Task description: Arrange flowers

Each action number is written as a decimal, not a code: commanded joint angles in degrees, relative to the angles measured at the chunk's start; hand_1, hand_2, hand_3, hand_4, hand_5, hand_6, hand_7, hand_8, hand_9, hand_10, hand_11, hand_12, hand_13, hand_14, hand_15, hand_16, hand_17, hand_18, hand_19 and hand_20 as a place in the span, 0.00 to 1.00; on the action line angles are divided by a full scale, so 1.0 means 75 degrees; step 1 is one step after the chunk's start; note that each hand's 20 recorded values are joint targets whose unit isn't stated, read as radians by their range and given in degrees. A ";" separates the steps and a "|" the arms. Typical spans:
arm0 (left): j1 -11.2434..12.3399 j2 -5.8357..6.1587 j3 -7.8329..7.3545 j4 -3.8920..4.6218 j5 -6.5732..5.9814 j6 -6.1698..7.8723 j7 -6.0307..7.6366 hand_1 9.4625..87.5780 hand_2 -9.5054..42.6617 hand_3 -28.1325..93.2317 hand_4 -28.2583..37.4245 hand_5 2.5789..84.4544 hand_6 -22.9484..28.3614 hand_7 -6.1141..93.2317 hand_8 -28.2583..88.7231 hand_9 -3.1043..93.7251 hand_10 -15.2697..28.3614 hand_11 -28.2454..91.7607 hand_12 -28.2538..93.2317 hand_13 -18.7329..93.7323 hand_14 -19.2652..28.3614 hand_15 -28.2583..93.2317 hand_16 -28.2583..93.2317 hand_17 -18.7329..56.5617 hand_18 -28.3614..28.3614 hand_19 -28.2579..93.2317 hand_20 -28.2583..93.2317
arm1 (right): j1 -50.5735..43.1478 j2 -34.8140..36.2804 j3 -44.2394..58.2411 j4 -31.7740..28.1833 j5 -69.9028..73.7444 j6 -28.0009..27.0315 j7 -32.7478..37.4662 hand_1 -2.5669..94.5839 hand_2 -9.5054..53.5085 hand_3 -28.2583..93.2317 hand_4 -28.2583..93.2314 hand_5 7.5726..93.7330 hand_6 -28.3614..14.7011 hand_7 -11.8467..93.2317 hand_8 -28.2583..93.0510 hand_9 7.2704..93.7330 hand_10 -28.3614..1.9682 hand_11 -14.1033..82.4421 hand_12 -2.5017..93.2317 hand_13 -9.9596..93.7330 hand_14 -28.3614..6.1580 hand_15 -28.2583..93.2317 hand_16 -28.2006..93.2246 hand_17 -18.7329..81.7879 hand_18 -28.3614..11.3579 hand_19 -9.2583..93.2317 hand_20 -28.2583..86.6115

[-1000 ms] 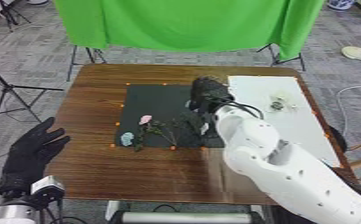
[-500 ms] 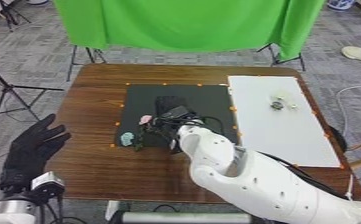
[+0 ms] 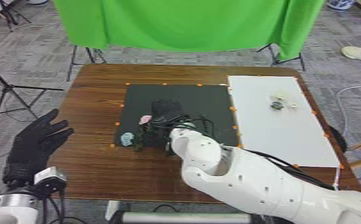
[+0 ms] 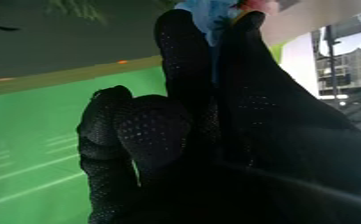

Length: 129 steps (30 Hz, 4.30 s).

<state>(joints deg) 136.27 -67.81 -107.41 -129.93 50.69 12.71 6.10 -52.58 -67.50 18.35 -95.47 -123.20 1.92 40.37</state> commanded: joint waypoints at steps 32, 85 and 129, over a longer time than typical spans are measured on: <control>-0.0156 0.0023 0.0128 0.0108 0.0123 -0.0215 -0.0149 0.19 0.27 0.90 0.11 0.41 0.63 0.21 0.16 0.39 0.82 0.48 0.31 0.39 0.96 0.67 0.15 0.10 0.92 0.70 0.26 | 0.0462 -0.0269 -0.0480 0.0184 -0.0433 0.0015 0.0763 0.50 0.00 0.91 0.00 0.72 0.56 0.41 0.21 0.79 0.56 0.45 0.37 0.80 0.62 0.92 0.33 0.51 0.14 1.00 0.51; 0.0698 -0.0134 -0.0059 -0.0282 0.0094 0.0050 0.0064 0.19 0.26 0.89 0.13 0.41 0.63 0.21 0.16 0.39 0.82 0.48 0.31 0.39 0.96 0.67 0.15 0.09 0.92 0.70 0.26 | 0.0214 0.1166 0.0829 -0.1038 -0.0102 -0.0831 0.1252 0.48 0.00 0.96 0.00 0.64 0.49 0.38 0.09 0.65 0.35 0.59 0.26 0.77 0.56 0.94 0.32 0.50 0.09 1.00 0.55; 0.0527 -0.0062 0.0288 -0.0230 0.0051 0.0047 0.0086 0.19 0.27 0.90 0.12 0.41 0.63 0.21 0.16 0.39 0.82 0.48 0.31 0.39 0.97 0.67 0.15 0.09 0.92 0.70 0.26 | -0.0442 0.3930 0.2915 0.0175 0.2138 -0.0913 0.1686 0.38 0.00 0.98 0.00 0.53 0.49 0.31 0.11 0.53 0.30 0.40 0.17 0.72 0.54 0.94 0.29 0.47 0.12 1.00 0.53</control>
<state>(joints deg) 140.12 -68.31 -105.79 -132.00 51.31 12.96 6.46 -56.98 -36.26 41.68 -96.91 -107.10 -4.96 52.52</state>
